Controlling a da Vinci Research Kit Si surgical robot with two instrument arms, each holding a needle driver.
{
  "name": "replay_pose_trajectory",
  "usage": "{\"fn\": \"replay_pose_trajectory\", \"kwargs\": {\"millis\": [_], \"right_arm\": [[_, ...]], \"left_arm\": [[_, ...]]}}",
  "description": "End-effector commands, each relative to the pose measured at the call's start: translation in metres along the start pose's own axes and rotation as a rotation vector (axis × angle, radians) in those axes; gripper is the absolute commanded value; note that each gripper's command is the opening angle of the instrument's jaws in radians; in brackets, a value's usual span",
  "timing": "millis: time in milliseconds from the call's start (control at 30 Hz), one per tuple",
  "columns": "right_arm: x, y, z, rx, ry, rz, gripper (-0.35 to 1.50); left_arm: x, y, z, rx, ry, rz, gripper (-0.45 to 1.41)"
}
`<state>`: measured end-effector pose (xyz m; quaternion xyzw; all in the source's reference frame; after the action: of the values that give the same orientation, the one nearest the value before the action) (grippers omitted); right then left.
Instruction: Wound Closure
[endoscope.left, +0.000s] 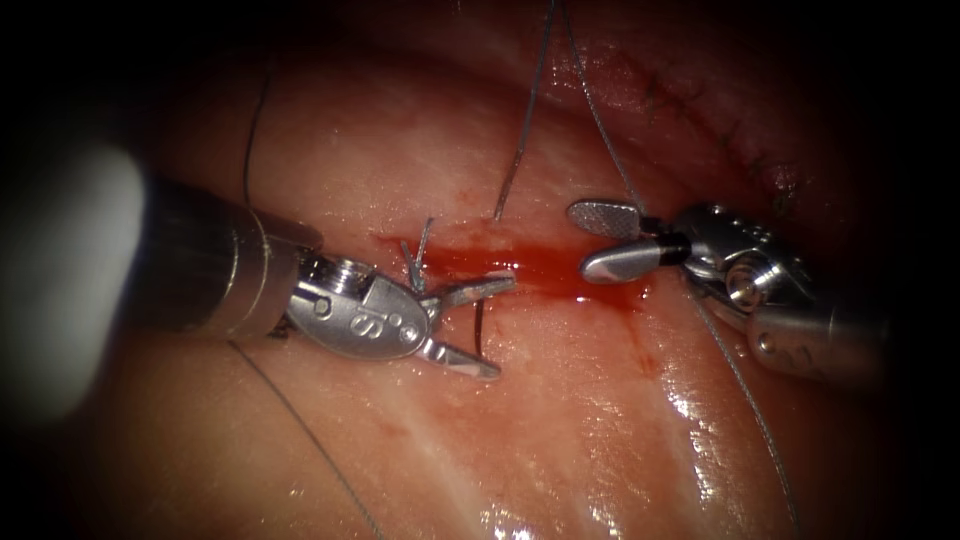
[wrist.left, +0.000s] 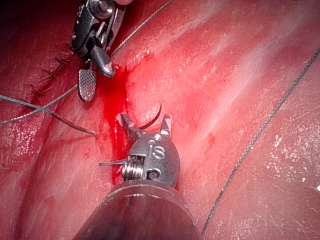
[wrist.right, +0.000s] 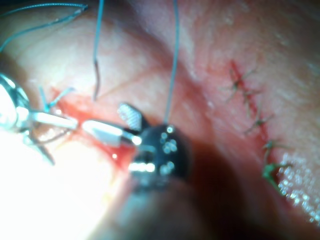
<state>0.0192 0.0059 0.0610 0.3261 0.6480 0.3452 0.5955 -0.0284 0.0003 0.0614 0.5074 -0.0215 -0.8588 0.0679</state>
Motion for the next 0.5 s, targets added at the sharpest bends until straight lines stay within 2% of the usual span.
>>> {"fn": "replay_pose_trajectory", "kwargs": {"millis": [33, 67, 133, 167, 233, 367, 400, 500], "right_arm": [[-0.0007, 0.0003, 0.0006, 0.004, 0.000, 0.002, 1.33], [-0.0007, 0.0003, 0.0005, 0.004, -0.001, 0.002, 1.33], [-0.0007, 0.0002, 0.0004, 0.005, -0.001, 0.002, 1.33], [-0.0007, 0.0002, 0.0003, 0.005, -0.001, 0.002, 1.33], [-0.0006, 0.0002, 0.0003, 0.006, -0.002, 0.003, 1.33], [-0.0007, -0.0002, 0.0002, 0.007, -0.002, 0.003, 1.33], [-0.0007, -0.0002, 0.0002, 0.007, -0.002, 0.003, 1.33], [-0.0007, -0.0003, 0.0003, 0.007, -0.002, 0.003, 1.33]], "left_arm": [[-0.0003, 0.0006, 0.0008, -0.001, 0.001, -0.004, 0.29], [-0.0003, 0.0005, 0.0009, -0.001, 0.001, -0.003, 0.19], [-0.0004, 0.0006, 0.0009, -0.002, 0.004, 0.005, -0.30], [-0.0003, 0.0009, 0.0008, -0.009, 0.000, -0.035, -0.45], [-0.0003, 0.0010, 0.0007, -0.014, -0.003, -0.052, -0.45], [0.0004, 0.0016, 0.0000, -0.053, -0.011, -0.191, -0.45], [0.0004, 0.0016, 0.0000, -0.053, -0.011, -0.191, -0.45], [0.0019, 0.0019, -0.0005, -0.098, 0.028, -0.261, -0.45]]}}
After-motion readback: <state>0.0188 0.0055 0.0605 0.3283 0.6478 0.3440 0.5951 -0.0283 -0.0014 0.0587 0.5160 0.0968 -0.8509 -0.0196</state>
